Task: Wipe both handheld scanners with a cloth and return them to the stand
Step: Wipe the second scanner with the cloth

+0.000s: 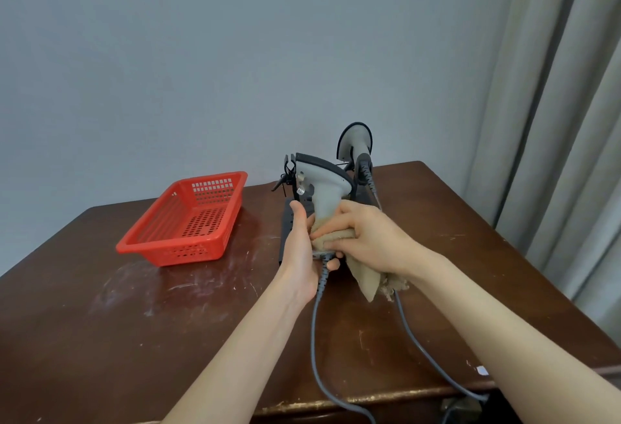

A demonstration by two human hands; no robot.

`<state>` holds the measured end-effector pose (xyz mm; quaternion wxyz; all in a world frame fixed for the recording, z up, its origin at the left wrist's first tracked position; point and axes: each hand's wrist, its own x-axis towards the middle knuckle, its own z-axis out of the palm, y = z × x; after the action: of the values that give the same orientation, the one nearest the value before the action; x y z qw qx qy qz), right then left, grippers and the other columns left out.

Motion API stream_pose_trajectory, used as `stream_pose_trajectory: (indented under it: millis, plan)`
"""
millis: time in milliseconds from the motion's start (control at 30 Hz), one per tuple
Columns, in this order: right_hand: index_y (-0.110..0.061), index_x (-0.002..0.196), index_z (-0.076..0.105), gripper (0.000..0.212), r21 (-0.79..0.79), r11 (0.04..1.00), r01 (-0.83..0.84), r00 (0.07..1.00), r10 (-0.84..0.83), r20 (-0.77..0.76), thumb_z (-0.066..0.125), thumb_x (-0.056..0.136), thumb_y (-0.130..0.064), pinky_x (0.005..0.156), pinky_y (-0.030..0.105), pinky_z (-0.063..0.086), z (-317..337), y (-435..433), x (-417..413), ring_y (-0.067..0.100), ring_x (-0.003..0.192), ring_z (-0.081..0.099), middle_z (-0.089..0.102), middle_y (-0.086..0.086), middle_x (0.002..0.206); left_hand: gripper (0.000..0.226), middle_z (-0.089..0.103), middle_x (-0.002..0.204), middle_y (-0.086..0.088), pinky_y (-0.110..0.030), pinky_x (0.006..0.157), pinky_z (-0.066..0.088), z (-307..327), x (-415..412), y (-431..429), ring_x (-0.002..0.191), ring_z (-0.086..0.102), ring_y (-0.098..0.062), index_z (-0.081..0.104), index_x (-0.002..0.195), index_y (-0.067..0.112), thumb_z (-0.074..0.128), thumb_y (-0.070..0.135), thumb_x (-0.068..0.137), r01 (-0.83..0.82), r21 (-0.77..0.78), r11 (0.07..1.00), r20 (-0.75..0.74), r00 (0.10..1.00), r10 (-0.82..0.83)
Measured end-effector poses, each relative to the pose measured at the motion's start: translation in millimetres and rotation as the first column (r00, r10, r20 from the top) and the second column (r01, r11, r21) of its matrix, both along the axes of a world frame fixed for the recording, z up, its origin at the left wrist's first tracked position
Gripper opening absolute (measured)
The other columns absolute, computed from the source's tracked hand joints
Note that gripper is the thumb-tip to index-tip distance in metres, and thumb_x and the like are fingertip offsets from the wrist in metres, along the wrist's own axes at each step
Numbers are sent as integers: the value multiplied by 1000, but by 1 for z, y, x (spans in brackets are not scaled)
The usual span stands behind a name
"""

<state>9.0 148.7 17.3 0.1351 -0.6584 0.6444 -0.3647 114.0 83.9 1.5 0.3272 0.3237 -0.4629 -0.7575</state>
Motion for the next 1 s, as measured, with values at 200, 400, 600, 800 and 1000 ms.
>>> stream_pose_trajectory:
  millis: [200, 400, 600, 800, 1000]
  plan:
    - [-36, 101, 70, 19, -172, 905, 390, 914, -403, -43, 60, 88, -27, 83, 34, 46, 18, -10, -25, 17, 98, 58, 57, -11, 91, 66, 54, 75, -11, -17, 29, 31, -3, 2, 6, 42, 44, -16, 59, 115, 12, 31, 66, 89, 32, 68, 997, -44, 999, -29]
    - [-30, 106, 70, 20, -249, 898, 362, 927, -375, -2, 59, 90, -27, 82, 36, 46, 16, -16, -22, 18, 95, 56, 56, -5, 93, 63, 56, 67, -8, -18, 30, 33, 3, 2, 9, 43, 45, -15, 62, 110, 13, 32, 65, 90, 53, 41, 998, -53, 997, -51]
    - [-36, 97, 73, 24, -108, 992, 66, 991, -78, -108, 61, 88, -17, 84, 37, 48, 8, -11, -7, 12, 89, 58, 52, -12, 92, 67, 59, 64, -9, -20, 33, 31, 5, 3, 7, 45, 46, -18, 65, 95, 11, 27, 66, 91, 25, -18, 1000, 3, 1000, -25]
    - [-39, 95, 72, 24, -35, 999, 34, 990, -38, -133, 60, 87, -21, 80, 32, 48, 14, -6, -7, 13, 83, 60, 54, -12, 90, 70, 58, 61, -9, -19, 32, 30, 4, 2, 10, 44, 45, -19, 65, 95, 9, 26, 68, 90, 43, -6, 999, -6, 999, -43]
    - [-33, 107, 69, 22, -200, 917, 344, 918, -373, -132, 57, 91, -24, 79, 36, 46, 19, -21, -18, 21, 94, 56, 50, -5, 97, 73, 57, 69, -9, -17, 31, 34, 4, -4, 14, 42, 47, -15, 59, 118, 8, 29, 68, 89, 90, 33, 995, -50, 995, -89]
